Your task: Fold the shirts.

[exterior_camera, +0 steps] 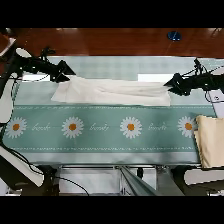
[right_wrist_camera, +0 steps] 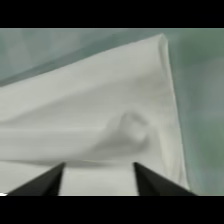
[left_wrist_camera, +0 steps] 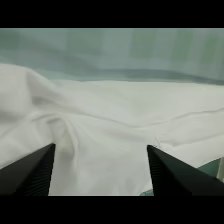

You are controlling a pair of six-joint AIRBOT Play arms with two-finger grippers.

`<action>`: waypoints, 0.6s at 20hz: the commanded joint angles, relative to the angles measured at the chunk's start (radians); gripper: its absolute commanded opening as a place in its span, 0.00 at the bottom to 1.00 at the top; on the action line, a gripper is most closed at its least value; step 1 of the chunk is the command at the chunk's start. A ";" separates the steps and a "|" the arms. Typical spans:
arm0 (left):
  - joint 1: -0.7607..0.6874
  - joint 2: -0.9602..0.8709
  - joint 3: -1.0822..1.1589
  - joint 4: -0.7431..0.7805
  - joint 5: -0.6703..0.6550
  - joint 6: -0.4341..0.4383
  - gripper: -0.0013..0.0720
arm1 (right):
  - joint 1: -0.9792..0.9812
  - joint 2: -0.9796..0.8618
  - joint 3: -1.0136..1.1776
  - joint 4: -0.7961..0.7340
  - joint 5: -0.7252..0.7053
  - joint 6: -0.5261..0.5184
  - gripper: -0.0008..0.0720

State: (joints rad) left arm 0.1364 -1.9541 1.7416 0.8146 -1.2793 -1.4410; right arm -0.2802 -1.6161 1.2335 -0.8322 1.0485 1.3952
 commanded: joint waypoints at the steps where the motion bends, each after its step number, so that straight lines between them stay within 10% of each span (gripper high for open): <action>1: 0.035 -0.045 0.080 0.100 -0.106 -0.064 0.97 | -0.027 -0.024 0.039 -0.003 0.008 -0.001 0.87; 5: 0.195 0.035 0.090 0.293 -0.261 -0.106 0.97 | -0.144 0.062 0.035 -0.194 0.118 0.032 0.87; 12: 0.127 0.603 -0.690 0.089 0.373 0.047 0.97 | -0.109 0.017 -0.146 0.048 -0.092 -0.039 0.86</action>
State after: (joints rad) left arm 0.2962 -1.5726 1.3468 0.9997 -1.1912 -1.4422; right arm -0.4042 -1.5753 1.1233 -0.8906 1.0264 1.3991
